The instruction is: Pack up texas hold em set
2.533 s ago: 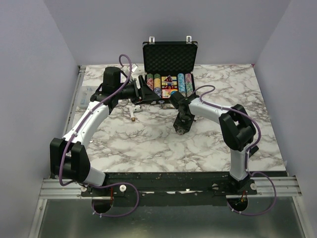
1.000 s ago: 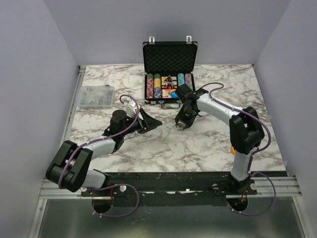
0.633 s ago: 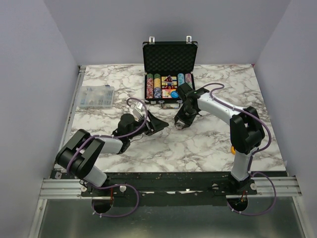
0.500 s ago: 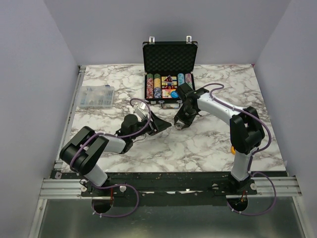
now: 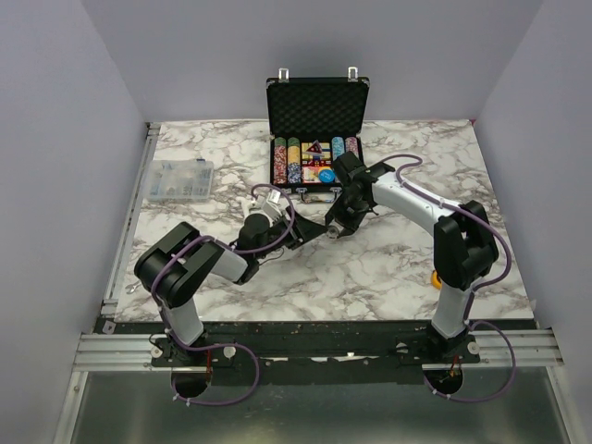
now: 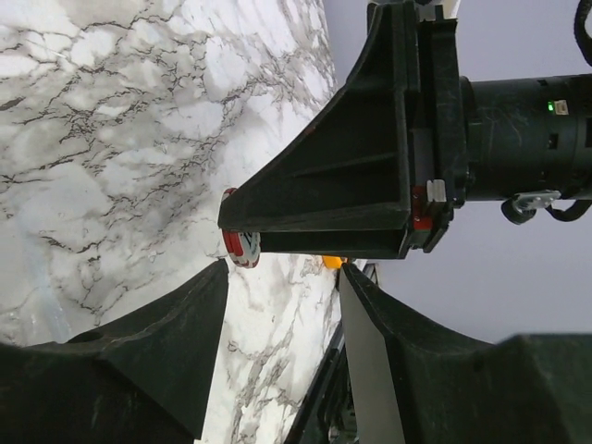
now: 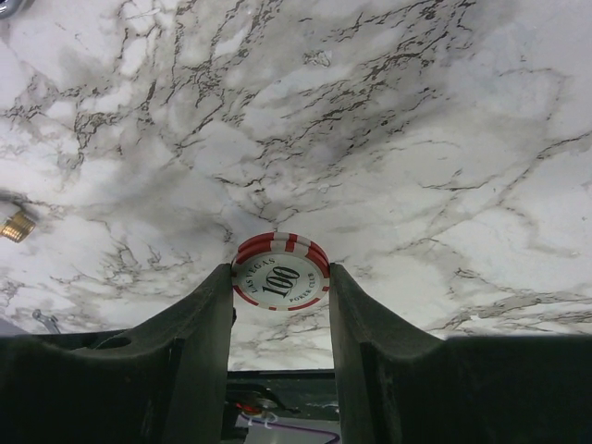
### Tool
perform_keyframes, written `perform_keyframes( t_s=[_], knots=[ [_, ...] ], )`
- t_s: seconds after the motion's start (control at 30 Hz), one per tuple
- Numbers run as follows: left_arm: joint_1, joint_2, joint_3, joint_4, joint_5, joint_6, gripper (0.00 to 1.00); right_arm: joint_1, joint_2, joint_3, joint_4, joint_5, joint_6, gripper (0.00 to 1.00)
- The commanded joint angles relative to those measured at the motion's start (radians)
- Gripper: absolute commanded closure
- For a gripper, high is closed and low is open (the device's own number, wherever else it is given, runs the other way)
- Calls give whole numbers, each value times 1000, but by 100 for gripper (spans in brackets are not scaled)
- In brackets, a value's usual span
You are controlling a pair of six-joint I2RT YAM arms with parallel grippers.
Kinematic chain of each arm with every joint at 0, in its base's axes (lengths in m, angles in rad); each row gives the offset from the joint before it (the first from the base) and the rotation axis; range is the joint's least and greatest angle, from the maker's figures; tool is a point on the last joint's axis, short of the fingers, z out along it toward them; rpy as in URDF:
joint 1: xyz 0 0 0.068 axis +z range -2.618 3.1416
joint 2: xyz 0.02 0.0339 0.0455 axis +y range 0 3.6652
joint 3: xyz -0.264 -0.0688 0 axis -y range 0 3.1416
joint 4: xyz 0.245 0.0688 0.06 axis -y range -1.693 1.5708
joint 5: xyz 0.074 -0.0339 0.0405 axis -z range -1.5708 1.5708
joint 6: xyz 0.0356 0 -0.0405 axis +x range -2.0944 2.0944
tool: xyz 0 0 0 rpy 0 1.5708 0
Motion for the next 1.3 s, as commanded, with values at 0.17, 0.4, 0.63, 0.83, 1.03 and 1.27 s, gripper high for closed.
perform_keyframes(
  t_s=[0.17, 0.4, 0.63, 0.83, 1.03, 1.27],
  knots=[
    [-37, 72, 49, 42, -68, -39, 51, -4, -58, -9, 37, -58, 19, 100],
    [-54, 109, 49, 47, -97, -67, 60, -6, -80, -30, 47, -58, 14, 100],
    [-57, 93, 50, 48, -132, -56, 70, -6, -85, -43, 49, -67, 7, 100],
    [-57, 107, 60, 54, -137, -69, 72, -6, -84, -40, 50, -80, 4, 100],
    [-59, 113, 80, 48, -126, -71, 78, -6, -82, -42, 52, -80, 4, 100],
    [-59, 107, 77, 58, -107, -83, 100, -6, -81, -54, 74, -85, -3, 100]
  ],
)
